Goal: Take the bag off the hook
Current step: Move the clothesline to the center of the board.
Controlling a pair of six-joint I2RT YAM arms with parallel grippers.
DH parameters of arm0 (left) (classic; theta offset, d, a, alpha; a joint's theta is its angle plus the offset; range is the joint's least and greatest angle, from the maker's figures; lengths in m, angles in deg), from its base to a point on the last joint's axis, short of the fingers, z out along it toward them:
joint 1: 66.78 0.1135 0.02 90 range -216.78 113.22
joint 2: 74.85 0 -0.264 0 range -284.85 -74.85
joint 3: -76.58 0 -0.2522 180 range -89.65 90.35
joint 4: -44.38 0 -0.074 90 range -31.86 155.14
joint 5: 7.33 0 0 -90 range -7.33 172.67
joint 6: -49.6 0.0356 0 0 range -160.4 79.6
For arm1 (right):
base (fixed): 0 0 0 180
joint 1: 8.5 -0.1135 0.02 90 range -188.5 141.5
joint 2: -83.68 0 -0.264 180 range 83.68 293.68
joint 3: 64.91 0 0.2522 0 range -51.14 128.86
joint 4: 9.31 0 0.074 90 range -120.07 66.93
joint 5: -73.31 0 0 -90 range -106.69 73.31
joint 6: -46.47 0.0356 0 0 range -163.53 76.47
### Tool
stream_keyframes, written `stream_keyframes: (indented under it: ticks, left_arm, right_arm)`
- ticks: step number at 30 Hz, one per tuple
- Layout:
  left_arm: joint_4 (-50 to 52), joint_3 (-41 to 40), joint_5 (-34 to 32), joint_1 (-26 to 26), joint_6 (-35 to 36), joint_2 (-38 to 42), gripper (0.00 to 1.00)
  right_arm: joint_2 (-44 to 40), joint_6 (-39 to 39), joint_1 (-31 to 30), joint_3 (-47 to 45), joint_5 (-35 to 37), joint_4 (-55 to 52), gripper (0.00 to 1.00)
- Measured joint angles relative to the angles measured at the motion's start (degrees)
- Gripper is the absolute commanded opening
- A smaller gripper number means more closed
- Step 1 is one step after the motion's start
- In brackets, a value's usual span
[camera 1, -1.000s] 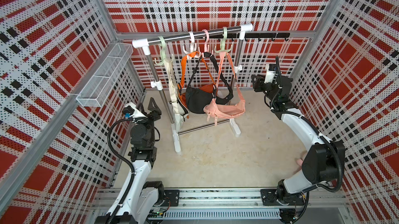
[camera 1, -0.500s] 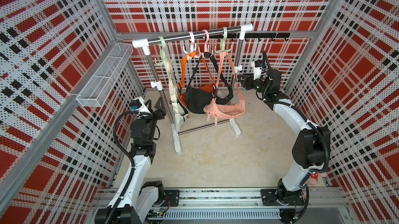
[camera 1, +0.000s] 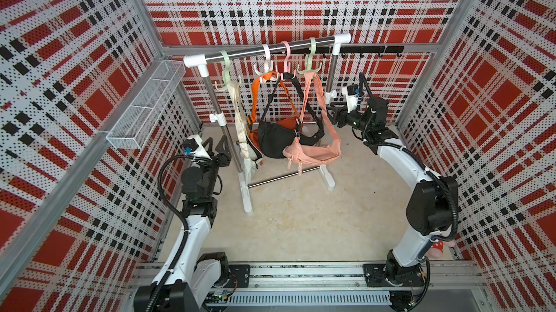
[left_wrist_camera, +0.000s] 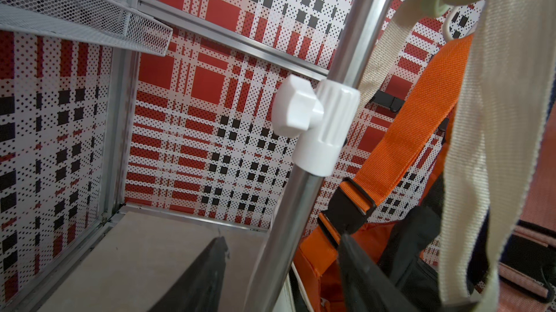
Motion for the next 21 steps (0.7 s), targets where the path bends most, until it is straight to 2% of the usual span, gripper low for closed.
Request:
stream_keyframes:
  ticks: [10, 21]
  left_arm:
    - [-1.22, 0.20, 0.50, 0.00, -0.09, -2.43, 0.60]
    - [-3.02, 3.98, 1.29, 0.00, 1.05, -7.69, 0.56]
  right_arm:
    - [1.88, 0.13, -0.37, 0.02, -0.28, 5.01, 0.51]
    - [3.72, 0.70, -0.48, 0.02, -0.81, 10.95, 0.47]
